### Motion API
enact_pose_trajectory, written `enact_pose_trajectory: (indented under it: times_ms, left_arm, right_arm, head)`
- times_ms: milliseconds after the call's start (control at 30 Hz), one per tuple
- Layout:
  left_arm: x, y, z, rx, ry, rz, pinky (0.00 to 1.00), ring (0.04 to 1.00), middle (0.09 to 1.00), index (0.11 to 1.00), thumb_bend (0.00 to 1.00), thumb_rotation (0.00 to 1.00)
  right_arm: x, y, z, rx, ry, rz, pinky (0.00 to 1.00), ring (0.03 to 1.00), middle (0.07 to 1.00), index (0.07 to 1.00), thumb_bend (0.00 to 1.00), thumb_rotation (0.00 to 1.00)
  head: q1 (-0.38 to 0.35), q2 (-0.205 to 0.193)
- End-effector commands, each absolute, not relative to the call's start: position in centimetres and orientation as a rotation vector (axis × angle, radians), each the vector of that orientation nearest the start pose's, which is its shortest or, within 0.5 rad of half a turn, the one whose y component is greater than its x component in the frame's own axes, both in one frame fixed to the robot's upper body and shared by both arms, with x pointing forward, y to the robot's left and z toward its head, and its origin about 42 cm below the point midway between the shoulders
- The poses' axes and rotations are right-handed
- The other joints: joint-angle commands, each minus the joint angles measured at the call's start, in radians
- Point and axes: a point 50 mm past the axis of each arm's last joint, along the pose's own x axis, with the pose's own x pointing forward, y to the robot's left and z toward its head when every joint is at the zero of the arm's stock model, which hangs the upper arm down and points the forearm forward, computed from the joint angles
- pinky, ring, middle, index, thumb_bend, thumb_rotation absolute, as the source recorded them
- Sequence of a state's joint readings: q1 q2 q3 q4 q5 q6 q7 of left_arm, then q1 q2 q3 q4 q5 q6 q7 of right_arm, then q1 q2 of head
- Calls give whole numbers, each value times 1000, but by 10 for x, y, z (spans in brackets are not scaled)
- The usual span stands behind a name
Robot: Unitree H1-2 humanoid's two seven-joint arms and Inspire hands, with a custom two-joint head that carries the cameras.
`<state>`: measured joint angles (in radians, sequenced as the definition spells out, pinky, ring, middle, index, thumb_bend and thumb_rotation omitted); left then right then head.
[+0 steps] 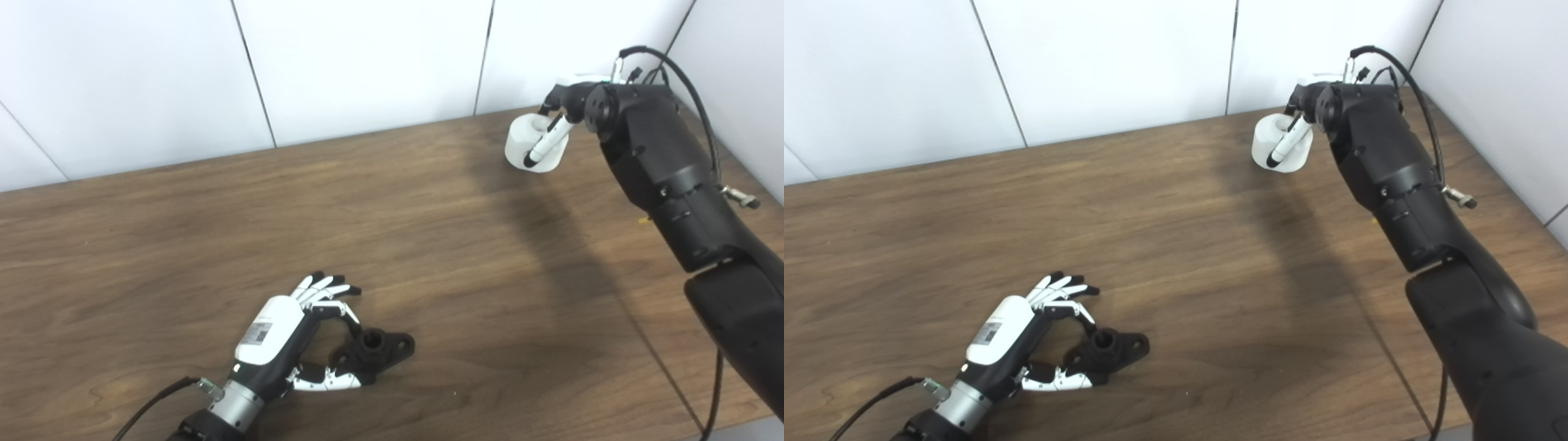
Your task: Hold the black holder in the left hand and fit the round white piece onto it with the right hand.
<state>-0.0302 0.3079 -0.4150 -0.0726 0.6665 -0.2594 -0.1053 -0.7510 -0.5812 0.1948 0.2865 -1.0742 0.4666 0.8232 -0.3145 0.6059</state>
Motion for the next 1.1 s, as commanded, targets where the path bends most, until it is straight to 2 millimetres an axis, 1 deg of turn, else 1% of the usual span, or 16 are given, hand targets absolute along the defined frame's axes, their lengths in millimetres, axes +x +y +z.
enact_pose_trajectory:
  times_ms: [0,167,500,567,700,967,1067]
  left_arm:
    - [251,192,81,1003,-253,-680,974,915,838,488,516,62]
    - [252,192,81,1003,-254,-680,980,918,840,488,515,63]
    - [253,191,82,1006,-256,-680,979,915,837,488,516,63]
    - [253,191,82,1008,-254,-681,981,917,838,488,515,64]
    - [254,191,82,1008,-253,-683,983,918,839,488,515,64]
    - [252,191,83,1000,-253,-678,978,915,836,488,515,61]
    - [252,191,83,999,-253,-681,977,914,834,489,514,60]
  right_arm:
    - [477,-356,333,-1477,464,7,879,958,879,740,838,363]
    - [477,-356,332,-1472,462,0,916,981,878,732,835,349]
    - [476,-355,330,-1470,455,-5,869,969,866,712,844,350]
    - [476,-355,329,-1474,452,-7,879,976,872,711,841,348]
    - [476,-355,328,-1491,439,-15,869,940,848,676,822,305]
    - [476,-354,324,-1464,411,-31,874,929,828,638,813,261]
    - [476,-355,323,-1439,385,-50,866,917,816,608,814,225]
  head:
    - [-1,1]
    - [0,2]
    - [0,1]
    - [0,1]
    - [1,1]
    - [3,4]
    - [3,4]
